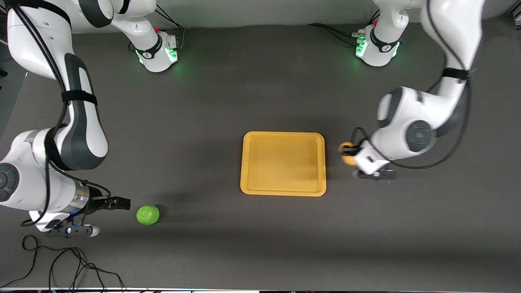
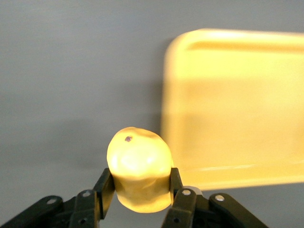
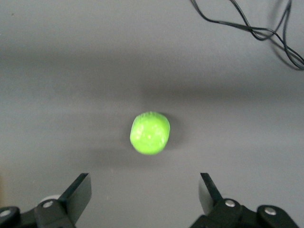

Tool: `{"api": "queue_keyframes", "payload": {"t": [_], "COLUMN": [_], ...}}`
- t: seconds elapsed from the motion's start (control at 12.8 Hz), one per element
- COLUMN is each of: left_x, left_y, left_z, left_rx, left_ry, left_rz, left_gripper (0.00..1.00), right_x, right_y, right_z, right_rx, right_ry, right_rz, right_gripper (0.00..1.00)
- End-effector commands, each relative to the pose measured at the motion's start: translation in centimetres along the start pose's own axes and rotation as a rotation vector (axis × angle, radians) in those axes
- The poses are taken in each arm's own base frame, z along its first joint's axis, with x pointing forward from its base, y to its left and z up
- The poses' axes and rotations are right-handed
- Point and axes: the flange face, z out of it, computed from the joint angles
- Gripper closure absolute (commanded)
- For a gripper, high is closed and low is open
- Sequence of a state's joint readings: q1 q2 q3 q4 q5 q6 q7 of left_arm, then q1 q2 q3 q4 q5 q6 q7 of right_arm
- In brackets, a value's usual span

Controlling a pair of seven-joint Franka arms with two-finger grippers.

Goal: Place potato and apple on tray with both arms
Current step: 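Grasp the potato with the left gripper while the right gripper reaches the apple, then carry the potato onto the tray while the right gripper grasps the apple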

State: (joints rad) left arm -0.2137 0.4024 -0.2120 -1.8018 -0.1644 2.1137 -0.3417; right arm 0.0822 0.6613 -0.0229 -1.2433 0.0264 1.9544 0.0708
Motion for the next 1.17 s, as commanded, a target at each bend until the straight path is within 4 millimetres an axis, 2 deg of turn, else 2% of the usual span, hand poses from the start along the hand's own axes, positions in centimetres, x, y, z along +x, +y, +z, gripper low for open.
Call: {"api": "queue_keyframes", "payload": {"t": [0.0,0.08,0.31,0.55,0.63,0.7,0.78,0.86,0.94,1.02,1.1], "left_x": [1.9,1.7,2.3,2.1,2.0,2.0,2.0,1.9,1.7,1.6,1.6], "left_y": [4.4,4.6,3.2,3.5,3.8,3.8,3.9,3.9,4.3,4.4,4.4], "left_z": [4.7,5.6,8.6,9.3,9.3,9.2,9.3,9.6,9.8,9.6,8.5], "left_rx": [-0.008,0.013,0.119,0.119,0.119,0.118,0.118,0.131,0.136,0.134,0.136], "left_ry": [-0.02,-0.027,-0.02,-0.027,-0.026,-0.023,-0.024,-0.023,-0.024,-0.025,-0.019], "left_rz": [-0.083,-0.065,0.043,0.057,0.06,0.06,0.062,0.074,0.082,0.078,0.075], "left_gripper": [1.0,1.0,1.0,0.99,0.91,0.88,0.46,0.01,0.0,0.0,0.0], "right_x": [-0.2,-0.3,-0.6,-1.0,-1.1,-1.1,-1.1,-1.1,-1.1,-1.0,-0.9], "right_y": [-0.1,0.0,0.3,0.2,0.1,0.2,0.2,0.2,0.2,0.2,0.1], "right_z": [5.5,7.4,13.2,16.2,16.5,17.1,17.5,17.8,17.7,17.3,16.8], "right_rx": [0.009,0.008,0.007,0.006,0.008,0.008,0.008,0.008,0.008,0.008,0.007], "right_ry": [0.036,0.045,0.054,0.027,0.024,0.027,0.028,0.028,0.03,0.033,0.036], "right_rz": [0.008,0.009,0.011,0.011,0.012,0.012,0.012,0.016,0.005,0.005,0.002], "right_gripper": [0.0,0.0,0.0,0.0,0.0,0.0,0.01,0.35,0.55,0.62,0.69]}}
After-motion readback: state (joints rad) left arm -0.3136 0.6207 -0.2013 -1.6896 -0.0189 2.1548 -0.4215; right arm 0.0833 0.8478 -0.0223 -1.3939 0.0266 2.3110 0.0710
